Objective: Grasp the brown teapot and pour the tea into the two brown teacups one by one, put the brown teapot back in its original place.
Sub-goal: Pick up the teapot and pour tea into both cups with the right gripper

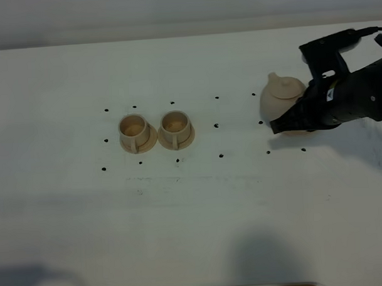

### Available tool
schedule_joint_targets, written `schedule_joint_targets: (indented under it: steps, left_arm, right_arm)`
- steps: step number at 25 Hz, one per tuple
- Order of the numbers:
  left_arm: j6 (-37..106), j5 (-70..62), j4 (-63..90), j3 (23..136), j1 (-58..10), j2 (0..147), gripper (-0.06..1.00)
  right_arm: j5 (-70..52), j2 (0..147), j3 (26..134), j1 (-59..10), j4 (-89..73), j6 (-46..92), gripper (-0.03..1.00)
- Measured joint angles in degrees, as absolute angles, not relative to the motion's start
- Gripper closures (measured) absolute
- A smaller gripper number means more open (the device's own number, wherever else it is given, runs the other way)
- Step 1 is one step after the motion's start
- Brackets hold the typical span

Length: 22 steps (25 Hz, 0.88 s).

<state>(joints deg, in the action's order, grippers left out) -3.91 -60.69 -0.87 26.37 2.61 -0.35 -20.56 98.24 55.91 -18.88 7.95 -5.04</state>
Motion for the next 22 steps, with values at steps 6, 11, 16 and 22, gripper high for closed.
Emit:
schedule_joint_targets:
  steps: [6, 11, 16, 22]
  left_arm:
    - [-3.9, -60.7, -0.9, 26.4, 2.6, -0.3, 0.44]
    - [-3.9, -60.7, -0.9, 26.4, 2.6, -0.3, 0.44]
    - [-3.9, -60.7, -0.9, 26.4, 2.6, -0.3, 0.44]
    - [-3.9, -60.7, -0.9, 26.4, 2.6, -0.3, 0.44]
  right_arm:
    - [-20.6, 98.1, 55.9, -23.8, 11.1, -5.5, 0.89]
    - [-20.7, 98.0, 55.9, -28.2, 15.9, -8.2, 0.89]
    - [-20.7, 98.0, 55.9, -31.5, 22.2, -11.6, 0.89]
    - [-20.9, 98.0, 56.2, -34.8, 30.6, -17.1, 0.89]
